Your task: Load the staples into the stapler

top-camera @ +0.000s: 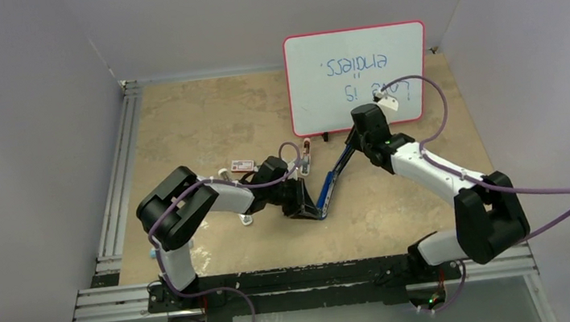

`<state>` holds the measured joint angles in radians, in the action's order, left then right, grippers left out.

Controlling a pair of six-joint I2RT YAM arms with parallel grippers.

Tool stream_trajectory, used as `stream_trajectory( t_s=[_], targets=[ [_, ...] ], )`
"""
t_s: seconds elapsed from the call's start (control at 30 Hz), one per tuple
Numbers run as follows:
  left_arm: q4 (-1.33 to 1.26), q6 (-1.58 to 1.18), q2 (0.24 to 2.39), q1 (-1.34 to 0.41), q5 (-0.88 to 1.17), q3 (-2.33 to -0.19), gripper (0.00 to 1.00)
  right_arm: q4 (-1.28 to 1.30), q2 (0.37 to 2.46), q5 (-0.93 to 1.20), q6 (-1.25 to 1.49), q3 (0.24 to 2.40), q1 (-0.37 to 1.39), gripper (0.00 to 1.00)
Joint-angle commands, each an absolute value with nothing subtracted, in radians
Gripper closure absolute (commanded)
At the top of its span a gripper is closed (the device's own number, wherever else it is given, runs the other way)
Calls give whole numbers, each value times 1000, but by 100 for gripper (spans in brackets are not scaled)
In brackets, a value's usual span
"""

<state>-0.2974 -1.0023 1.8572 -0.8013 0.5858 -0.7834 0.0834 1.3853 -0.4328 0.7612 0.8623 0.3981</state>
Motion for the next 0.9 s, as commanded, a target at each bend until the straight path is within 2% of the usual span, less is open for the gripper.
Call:
stream_trajectory(
  t_s=[0.0,0.3,0.67,0.87],
  targets=[
    [-252,-960,1867,-810,580,-796,98,38,1380,-441,666,888,384,59],
    [-258,-965,1871,-809,580,-795,97,35,1443,-386,653,893,381,52],
    [-281,-998,1875,-808,607,-790,100,5,1378,-238,627,859,380,24],
    [-291,-1014,1875,-808,628,-795,100,-38,1369,-204,629,806,382,20]
  ],
)
